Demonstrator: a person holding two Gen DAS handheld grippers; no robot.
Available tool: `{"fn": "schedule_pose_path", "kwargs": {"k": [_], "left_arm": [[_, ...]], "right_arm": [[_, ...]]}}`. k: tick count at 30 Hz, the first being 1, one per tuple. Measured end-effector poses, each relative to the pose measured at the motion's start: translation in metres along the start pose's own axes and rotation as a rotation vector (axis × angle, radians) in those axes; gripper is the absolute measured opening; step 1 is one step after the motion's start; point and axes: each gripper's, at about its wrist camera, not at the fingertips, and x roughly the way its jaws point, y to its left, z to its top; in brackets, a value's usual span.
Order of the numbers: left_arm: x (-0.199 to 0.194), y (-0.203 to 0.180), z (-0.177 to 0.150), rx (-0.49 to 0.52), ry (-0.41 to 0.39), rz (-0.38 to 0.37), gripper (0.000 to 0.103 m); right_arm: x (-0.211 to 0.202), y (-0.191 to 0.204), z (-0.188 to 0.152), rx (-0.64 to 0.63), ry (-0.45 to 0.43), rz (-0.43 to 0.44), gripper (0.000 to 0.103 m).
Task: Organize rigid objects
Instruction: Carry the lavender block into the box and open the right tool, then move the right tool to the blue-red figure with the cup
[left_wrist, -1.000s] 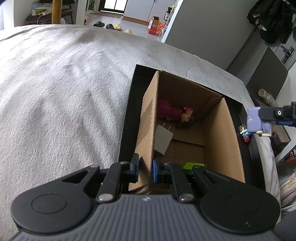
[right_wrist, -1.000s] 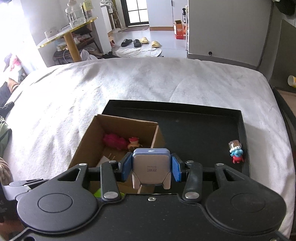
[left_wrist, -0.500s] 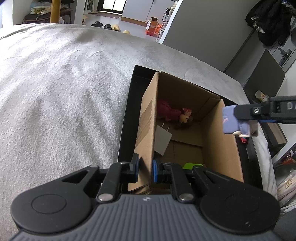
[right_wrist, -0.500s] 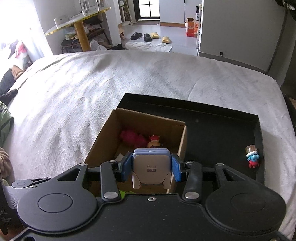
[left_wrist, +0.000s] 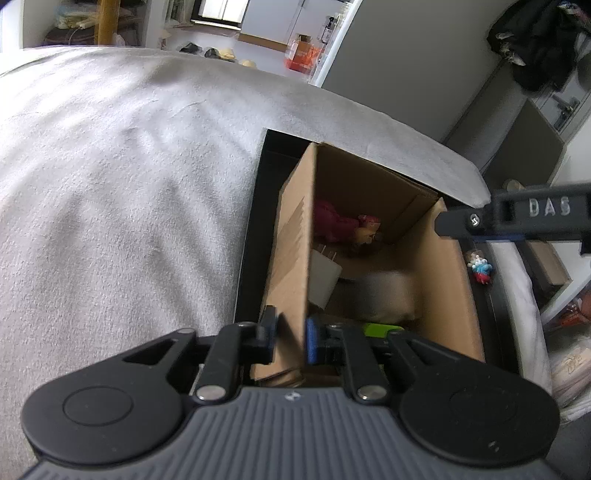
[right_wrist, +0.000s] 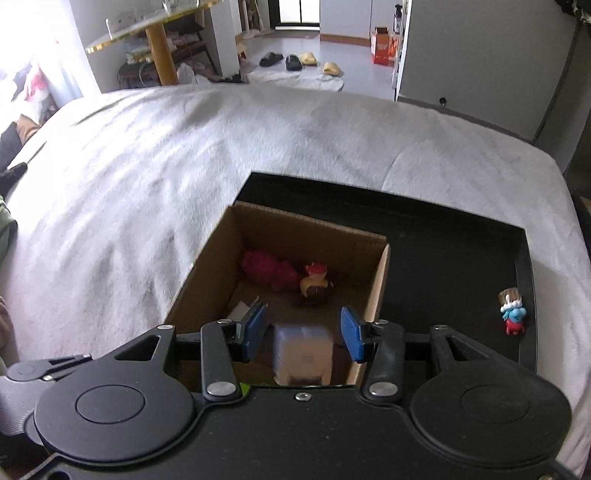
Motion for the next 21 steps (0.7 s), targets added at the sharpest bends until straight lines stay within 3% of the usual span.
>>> {"fn": "schedule_pose_path", "kwargs": {"k": [11,21], "left_arm": [[-0.002,-0.002,0.001,-0.006,-0.005,0.018,0.013],[-0.003,-0.003,0.000,-0.004,-0.003,0.033,0.013]], "right_arm": [[-0.031,-0.038,-0.004,0.056,-0.053,0.002,0.050],[-0.033,-0.069,-0.018,0.082,-0.034,-0.011,0.057]]}}
